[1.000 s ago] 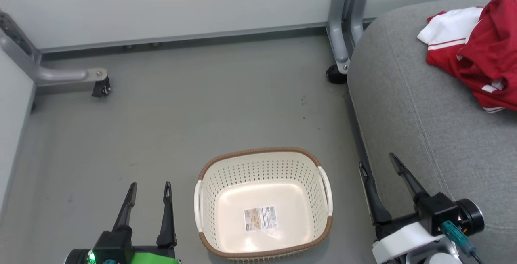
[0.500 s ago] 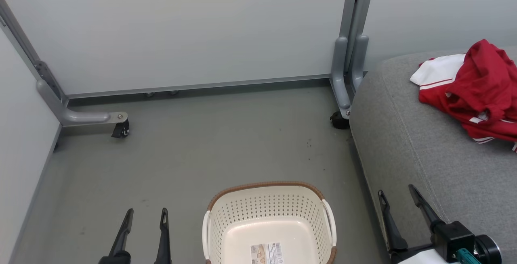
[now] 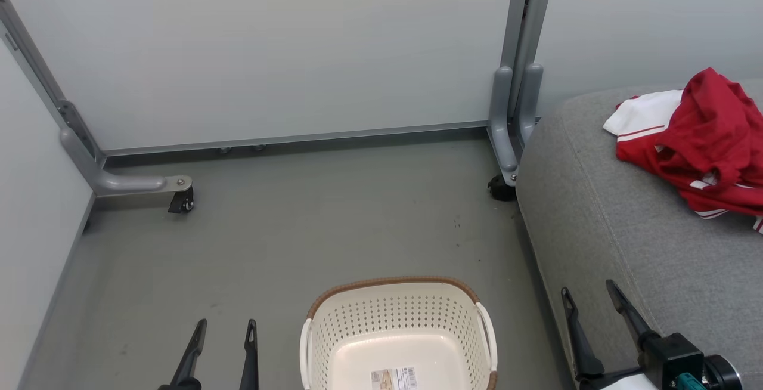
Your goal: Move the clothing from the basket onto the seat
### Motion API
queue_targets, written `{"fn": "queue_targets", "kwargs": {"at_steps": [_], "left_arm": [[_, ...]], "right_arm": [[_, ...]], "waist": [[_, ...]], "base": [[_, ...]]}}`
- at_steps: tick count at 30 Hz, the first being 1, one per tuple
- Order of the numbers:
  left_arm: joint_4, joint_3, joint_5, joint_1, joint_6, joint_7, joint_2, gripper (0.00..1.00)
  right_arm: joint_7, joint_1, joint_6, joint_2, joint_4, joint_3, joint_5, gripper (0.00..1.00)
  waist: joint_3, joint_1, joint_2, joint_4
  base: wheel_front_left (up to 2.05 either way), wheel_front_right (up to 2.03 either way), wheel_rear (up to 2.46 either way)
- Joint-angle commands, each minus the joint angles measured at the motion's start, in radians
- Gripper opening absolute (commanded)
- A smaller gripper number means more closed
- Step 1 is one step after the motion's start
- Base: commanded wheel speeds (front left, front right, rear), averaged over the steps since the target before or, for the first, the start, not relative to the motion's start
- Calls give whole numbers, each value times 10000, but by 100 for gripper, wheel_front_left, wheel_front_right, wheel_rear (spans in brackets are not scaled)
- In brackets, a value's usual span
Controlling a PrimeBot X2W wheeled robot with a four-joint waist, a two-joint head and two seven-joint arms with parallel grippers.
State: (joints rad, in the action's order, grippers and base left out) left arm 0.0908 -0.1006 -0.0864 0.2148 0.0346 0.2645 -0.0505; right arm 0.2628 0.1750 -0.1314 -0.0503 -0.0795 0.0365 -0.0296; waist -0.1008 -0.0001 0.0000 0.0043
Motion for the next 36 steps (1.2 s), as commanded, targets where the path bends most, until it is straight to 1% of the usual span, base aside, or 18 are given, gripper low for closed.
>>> {"fn": "queue_targets", "kwargs": {"at_steps": [1, 2, 7, 20, 36], "left_arm": [[3, 5, -73, 83, -19, -5, -5, 100], [13, 0, -84, 2, 0, 0, 2, 0], [478, -11, -219, 5, 3, -17, 11, 0], [651, 228, -2950, -567, 164, -557, -101, 0], [866, 508, -5727, -1182, 348, -1143, -194, 0]], "right_arm": [[30, 108, 14, -10, -10, -2, -52, 100], [0, 44, 0, 2, -1, 13, -35, 0], [-26, 95, 0, 58, -446, 59, -116, 0], [-524, -423, 1, -98, -629, -28, -3004, 0], [-1082, -962, 3, -208, -836, -171, -5924, 0]], "waist": [[-26, 1, 0, -16], [-20, 1, 0, -11], [-20, 1, 0, -13], [90, 1, 0, -16], [223, 1, 0, -20]], "base": [[0, 0, 0], [0, 0, 0], [0, 0, 0], [0, 0, 0], [0, 0, 0]]}}
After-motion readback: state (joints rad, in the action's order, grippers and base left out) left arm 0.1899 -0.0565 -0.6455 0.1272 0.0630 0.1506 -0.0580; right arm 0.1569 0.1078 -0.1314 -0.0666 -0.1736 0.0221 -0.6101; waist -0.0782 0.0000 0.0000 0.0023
